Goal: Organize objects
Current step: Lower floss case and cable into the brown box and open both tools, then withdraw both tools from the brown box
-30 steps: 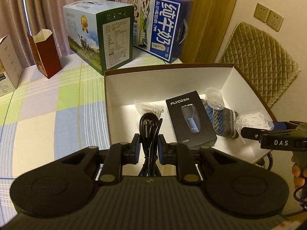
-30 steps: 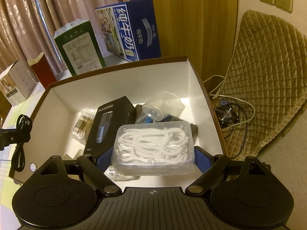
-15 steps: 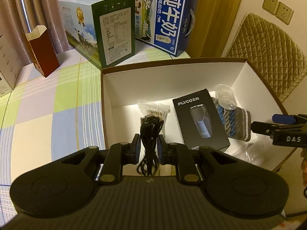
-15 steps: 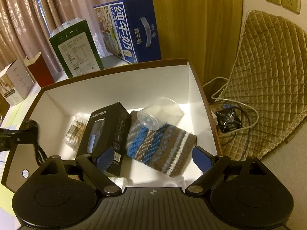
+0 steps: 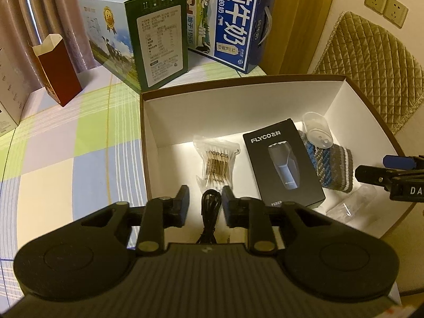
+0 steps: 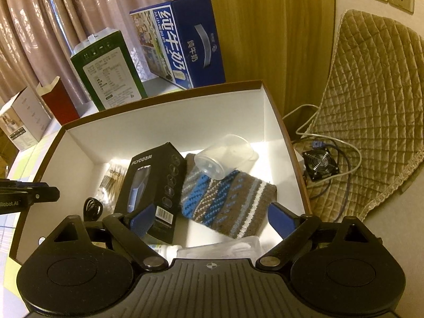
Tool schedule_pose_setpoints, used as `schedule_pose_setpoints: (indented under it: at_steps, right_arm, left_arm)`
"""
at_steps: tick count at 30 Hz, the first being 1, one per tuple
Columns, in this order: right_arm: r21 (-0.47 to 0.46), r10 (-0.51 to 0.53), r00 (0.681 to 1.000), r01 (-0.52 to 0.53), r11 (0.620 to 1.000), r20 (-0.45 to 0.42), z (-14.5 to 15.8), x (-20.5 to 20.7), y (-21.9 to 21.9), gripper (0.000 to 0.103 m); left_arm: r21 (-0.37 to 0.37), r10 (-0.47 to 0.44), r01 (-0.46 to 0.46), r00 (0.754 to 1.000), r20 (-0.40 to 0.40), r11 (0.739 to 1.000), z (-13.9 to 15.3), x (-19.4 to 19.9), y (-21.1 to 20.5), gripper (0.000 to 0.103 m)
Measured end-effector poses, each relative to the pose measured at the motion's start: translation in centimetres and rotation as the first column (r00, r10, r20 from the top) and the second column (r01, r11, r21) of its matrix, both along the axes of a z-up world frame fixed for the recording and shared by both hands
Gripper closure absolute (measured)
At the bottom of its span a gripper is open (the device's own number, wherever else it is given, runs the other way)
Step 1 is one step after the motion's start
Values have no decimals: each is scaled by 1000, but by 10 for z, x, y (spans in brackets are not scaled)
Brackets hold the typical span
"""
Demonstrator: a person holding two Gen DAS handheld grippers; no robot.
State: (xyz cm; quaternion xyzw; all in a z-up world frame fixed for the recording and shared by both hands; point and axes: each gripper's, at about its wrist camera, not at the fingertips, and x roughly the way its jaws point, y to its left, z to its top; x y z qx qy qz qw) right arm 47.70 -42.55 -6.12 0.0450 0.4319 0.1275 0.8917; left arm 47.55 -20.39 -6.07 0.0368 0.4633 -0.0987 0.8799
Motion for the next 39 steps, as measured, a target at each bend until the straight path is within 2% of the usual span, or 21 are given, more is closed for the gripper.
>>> schedule_pose_setpoints:
  at_steps: [4,7,9,21,39]
  right_arm:
    - [0,1,1000,-1,1000,3,3,-6,2,9]
    - [5,-1,1000,1,1000,9,6,-12,2,5]
    - [13,-3,1000,3,1000,11,8,-16,2,2]
    - [30,1,1000,-2,1000,28,20,-43,3,2]
    - [59,12,999,-15,998,51,36,-86,13,2]
  left_arm:
    - [-2,-9,9,1000,-3,1000,2,-4,-2,62]
    - [-7,-18,18,1000,-1,1000,4,-8,-3,56]
    - [-6,-21,21,1000,0,1000,6,-12,-3,42]
    - [-22,-25,25,1000,12,999,21,-37,2,20]
    - [-33,-10,10,1000,10,999,38,-88,14,14]
